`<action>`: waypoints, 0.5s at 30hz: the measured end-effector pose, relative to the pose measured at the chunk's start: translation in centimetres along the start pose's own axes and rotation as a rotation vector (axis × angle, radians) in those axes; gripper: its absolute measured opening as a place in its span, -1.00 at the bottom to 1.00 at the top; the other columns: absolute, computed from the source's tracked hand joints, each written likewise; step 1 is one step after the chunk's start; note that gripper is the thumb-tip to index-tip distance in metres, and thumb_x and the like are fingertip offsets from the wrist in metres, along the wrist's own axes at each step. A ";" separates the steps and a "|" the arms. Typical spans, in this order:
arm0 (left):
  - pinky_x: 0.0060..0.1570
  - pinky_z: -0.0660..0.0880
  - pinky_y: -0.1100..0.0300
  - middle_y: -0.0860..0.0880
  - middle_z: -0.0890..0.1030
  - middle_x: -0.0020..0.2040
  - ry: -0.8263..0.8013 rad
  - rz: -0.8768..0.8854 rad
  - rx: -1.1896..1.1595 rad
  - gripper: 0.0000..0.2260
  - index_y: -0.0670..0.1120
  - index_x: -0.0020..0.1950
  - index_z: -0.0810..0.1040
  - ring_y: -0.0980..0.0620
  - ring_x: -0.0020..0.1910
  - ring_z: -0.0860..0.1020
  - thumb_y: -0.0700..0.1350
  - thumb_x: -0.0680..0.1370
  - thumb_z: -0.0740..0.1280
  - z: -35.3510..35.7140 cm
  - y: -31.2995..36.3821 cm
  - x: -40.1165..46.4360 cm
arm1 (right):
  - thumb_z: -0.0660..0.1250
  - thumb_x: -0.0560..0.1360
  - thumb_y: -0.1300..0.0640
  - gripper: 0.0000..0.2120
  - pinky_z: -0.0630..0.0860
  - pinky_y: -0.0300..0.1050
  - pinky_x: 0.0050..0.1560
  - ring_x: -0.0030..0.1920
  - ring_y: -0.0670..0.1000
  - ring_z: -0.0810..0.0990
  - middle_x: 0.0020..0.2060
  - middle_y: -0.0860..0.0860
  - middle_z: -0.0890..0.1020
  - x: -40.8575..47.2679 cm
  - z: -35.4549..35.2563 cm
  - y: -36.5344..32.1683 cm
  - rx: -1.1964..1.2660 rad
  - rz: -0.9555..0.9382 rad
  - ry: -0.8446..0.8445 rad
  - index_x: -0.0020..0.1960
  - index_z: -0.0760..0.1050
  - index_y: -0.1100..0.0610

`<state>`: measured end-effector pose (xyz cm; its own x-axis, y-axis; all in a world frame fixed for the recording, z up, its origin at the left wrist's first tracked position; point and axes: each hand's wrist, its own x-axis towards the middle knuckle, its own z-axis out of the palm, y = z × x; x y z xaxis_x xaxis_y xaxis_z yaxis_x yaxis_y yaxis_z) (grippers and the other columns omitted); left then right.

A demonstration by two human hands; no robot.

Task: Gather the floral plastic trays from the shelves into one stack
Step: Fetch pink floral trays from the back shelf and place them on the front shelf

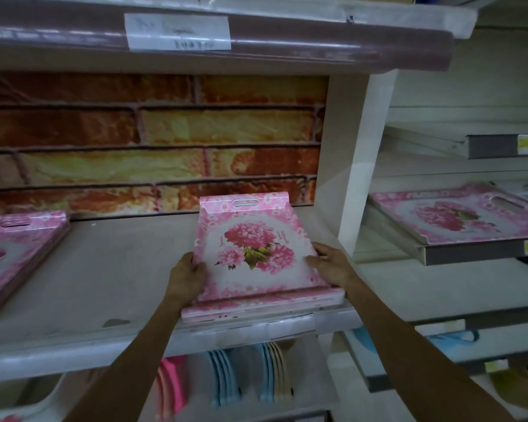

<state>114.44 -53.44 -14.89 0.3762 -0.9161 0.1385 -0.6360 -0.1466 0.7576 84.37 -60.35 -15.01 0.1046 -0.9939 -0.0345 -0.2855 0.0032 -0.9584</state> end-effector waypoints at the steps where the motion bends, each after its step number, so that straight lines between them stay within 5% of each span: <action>1: -0.07 0.39 0.13 -0.26 0.59 0.11 0.003 0.002 -0.002 -0.77 -0.27 0.21 0.48 -0.23 0.00 0.56 -0.22 0.61 0.18 0.0 0.1 0.0 | 0.35 0.53 0.28 -0.61 0.53 -0.05 0.20 0.07 0.07 0.60 0.21 0.10 0.61 0.1 0.0 0.1 0.004 -0.005 0.000 0.36 0.48 0.18; 6: -0.43 0.36 0.23 -0.16 0.58 -0.15 0.003 0.026 -0.051 -0.84 -0.24 0.12 0.49 0.02 -0.40 0.52 -0.26 0.59 0.18 0.1 0.3 -0.1 | 0.37 0.53 0.28 -0.61 0.55 -0.08 0.16 0.07 0.08 0.62 0.18 0.10 0.62 0.3 0.0 0.7 0.090 -0.009 0.013 0.35 0.50 0.19; 15: -0.41 0.46 0.18 -0.26 0.60 -0.39 -0.031 0.051 -0.034 -0.82 -0.29 -0.18 0.55 -0.11 -0.51 0.54 -0.31 0.56 0.19 0.1 0.1 0.6 | 0.43 0.51 0.17 -0.66 0.58 -0.25 -0.04 -0.01 -0.01 0.64 0.05 0.00 0.65 -0.5 -0.3 0.3 0.131 -0.006 0.016 0.27 0.56 0.15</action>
<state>114.60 -54.03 -14.78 0.3227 -0.9333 0.1577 -0.6304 -0.0877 0.7713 83.94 -59.92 -15.16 0.0907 -0.9956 -0.0254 -0.1584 0.0107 -0.9873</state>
